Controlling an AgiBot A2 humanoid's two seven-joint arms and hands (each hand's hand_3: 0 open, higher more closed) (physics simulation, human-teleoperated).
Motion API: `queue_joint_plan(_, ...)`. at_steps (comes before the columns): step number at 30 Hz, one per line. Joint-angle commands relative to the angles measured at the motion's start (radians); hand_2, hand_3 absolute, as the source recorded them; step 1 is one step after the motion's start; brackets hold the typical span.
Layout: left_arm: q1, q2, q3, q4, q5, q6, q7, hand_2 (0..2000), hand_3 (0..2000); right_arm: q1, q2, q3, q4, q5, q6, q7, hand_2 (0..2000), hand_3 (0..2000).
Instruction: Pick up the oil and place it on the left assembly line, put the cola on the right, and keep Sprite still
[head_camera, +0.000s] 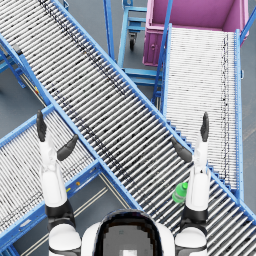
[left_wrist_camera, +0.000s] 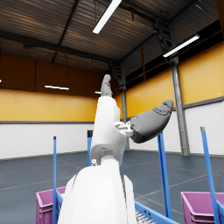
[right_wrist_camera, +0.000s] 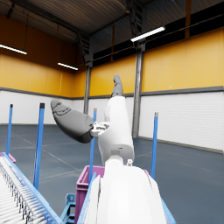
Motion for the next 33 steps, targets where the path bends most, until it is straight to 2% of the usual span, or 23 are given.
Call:
queue_joint_plan(1, 0.0, 0.0, -0.004, -0.001, 0.0, 0.0, 0.0, 0, 0, 0.013, 0.0, 0.004, 0.009, 0.0, 0.0, 0.0, 0, 0)
queue_joint_plan(3, 0.023, -0.004, -0.008, -0.006, 0.0, 0.0, 0.0, 0, 0, 0.016, -0.001, -0.009, 0.007, 0.0, 0.0, 0.0, 0, 0)
queue_joint_plan(14, 0.001, 0.008, 0.023, -0.008, 0.0, 0.0, 0.0, 0, 0, 0.009, -0.008, -0.069, -0.018, 0.0, 0.0, 0.0, 0, 0)
queue_joint_plan(33, -0.002, 0.019, 0.026, -0.02, 0.0, 0.0, 0.0, 0, 0, -0.009, -0.021, -0.055, -0.009, 0.0, 0.0, 0.0, 0, 0)
